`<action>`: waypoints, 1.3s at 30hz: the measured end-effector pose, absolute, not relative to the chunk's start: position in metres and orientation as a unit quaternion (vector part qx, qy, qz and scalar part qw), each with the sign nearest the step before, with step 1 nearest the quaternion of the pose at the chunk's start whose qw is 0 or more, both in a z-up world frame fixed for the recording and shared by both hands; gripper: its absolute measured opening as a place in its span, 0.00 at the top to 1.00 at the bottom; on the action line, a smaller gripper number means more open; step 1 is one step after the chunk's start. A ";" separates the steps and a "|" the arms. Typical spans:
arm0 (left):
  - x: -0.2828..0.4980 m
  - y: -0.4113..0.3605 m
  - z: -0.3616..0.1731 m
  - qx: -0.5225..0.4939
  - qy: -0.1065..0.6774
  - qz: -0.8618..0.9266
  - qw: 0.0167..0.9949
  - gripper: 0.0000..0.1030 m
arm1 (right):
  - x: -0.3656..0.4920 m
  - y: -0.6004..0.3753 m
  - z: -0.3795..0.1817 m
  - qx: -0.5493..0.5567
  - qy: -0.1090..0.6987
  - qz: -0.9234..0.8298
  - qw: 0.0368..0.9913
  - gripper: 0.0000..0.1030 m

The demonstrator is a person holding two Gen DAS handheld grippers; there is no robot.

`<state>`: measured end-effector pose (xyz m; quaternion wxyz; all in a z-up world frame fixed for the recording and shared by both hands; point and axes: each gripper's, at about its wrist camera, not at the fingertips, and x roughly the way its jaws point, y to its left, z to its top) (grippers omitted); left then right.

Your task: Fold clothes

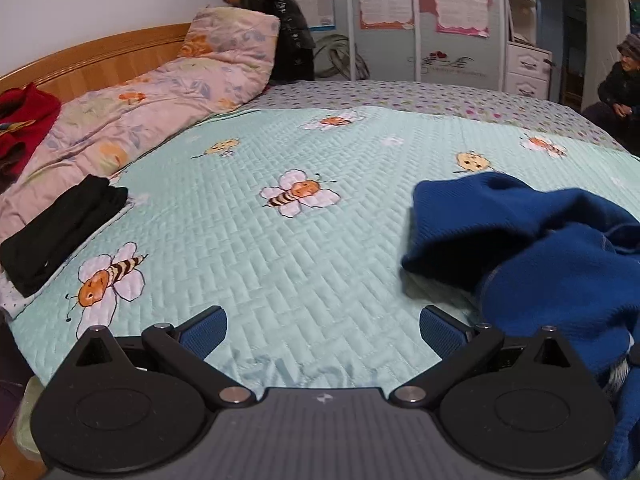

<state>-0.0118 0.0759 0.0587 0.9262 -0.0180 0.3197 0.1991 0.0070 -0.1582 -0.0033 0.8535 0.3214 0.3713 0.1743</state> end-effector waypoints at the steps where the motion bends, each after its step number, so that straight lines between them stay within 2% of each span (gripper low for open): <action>1: -0.011 0.074 0.058 -0.015 0.320 0.197 0.926 0.01 | 0.004 -0.160 0.001 0.314 0.364 0.177 0.859 0.93; 2: -0.010 0.071 0.057 -0.013 0.321 0.194 0.927 0.01 | -0.001 -0.161 0.010 0.296 0.349 0.178 0.871 0.97; 8: -0.012 0.067 0.063 -0.015 0.318 0.190 0.929 0.01 | -0.035 -0.173 0.066 0.188 0.253 0.174 0.933 0.97; 14: -0.019 0.062 0.069 -0.019 0.314 0.178 0.932 0.01 | -0.069 -0.277 0.133 0.189 0.125 0.019 0.974 0.97; 17: -0.019 0.052 0.066 -0.012 0.321 0.165 0.932 0.01 | -0.062 -0.341 0.131 0.241 0.154 -0.050 0.957 0.96; 18: -0.018 0.049 0.065 -0.008 0.323 0.161 0.933 0.01 | -0.060 -0.353 0.123 0.251 0.178 -0.070 0.949 0.93; 22: -0.014 0.037 0.061 0.006 0.328 0.146 0.933 0.01 | -0.070 -0.359 0.085 0.286 0.216 -0.068 0.931 0.90; 24: -0.013 0.033 0.059 0.011 0.331 0.139 0.933 0.01 | -0.073 -0.354 0.066 0.293 0.236 -0.090 0.922 0.71; 30: -0.009 0.029 0.053 0.020 0.337 0.130 0.932 0.01 | -0.095 -0.350 0.045 0.308 0.255 -0.179 0.899 0.44; 39: -0.009 0.029 0.048 0.009 0.339 0.120 0.933 0.01 | -0.129 -0.322 0.066 0.248 0.200 -0.204 0.926 0.38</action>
